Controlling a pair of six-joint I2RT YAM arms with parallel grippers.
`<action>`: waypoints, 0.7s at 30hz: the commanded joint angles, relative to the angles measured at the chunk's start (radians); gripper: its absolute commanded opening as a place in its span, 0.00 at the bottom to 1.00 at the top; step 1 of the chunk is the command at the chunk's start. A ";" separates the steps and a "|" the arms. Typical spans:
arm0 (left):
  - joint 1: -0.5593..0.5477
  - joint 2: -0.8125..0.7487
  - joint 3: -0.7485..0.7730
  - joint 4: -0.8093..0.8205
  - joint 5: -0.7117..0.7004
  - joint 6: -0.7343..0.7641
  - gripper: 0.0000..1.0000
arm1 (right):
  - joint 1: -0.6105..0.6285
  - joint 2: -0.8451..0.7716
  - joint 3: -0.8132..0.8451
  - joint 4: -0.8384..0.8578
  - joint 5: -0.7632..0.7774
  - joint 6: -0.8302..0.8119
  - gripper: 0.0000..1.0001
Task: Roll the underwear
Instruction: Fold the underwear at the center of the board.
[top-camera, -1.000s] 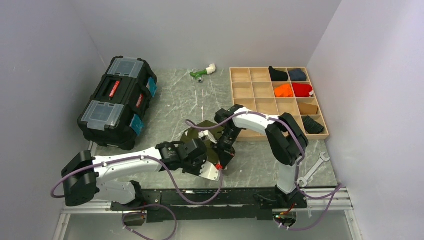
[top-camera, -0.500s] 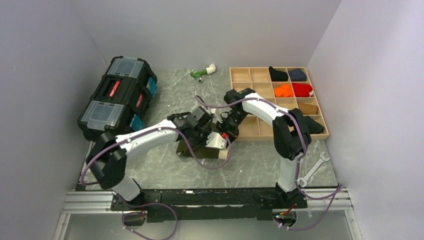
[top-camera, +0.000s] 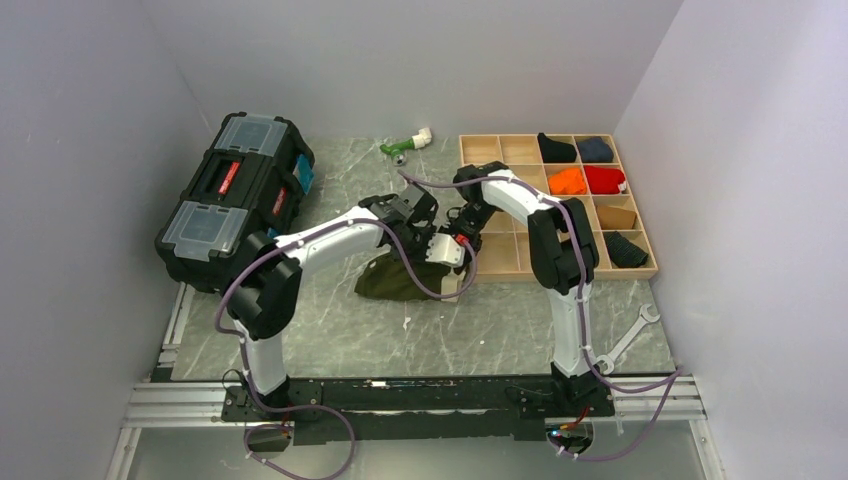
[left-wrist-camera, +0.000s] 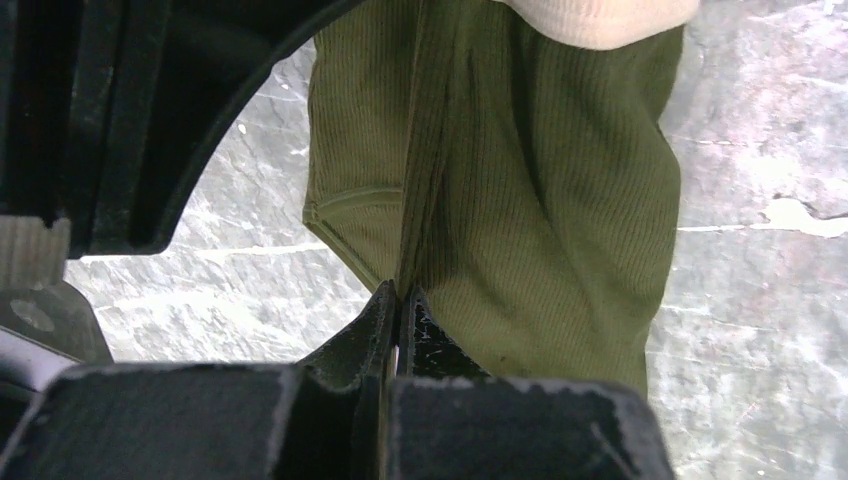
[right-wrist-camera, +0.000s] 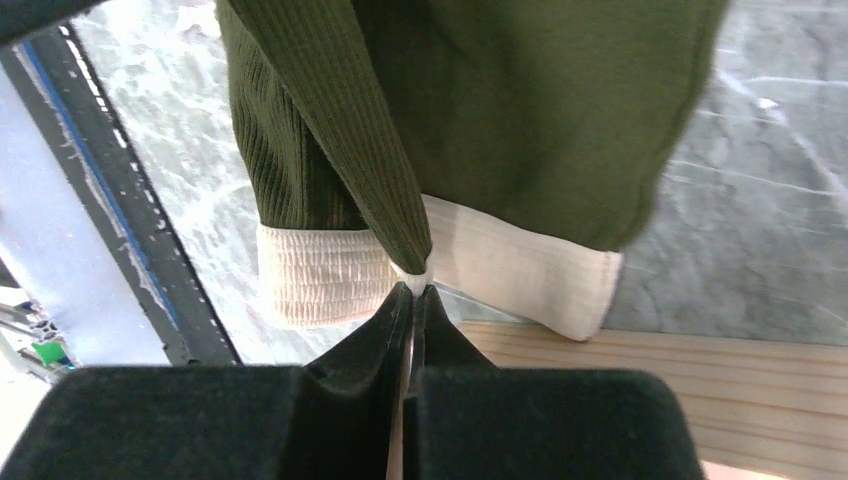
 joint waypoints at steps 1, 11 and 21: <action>0.004 0.043 0.074 0.002 0.008 0.030 0.00 | -0.010 0.027 0.065 -0.053 0.069 -0.040 0.00; 0.008 0.081 0.102 0.021 -0.004 0.023 0.00 | -0.009 0.048 0.104 -0.038 0.119 -0.052 0.00; 0.008 0.098 0.100 0.022 -0.015 0.018 0.00 | -0.004 0.082 0.126 -0.013 0.152 -0.053 0.00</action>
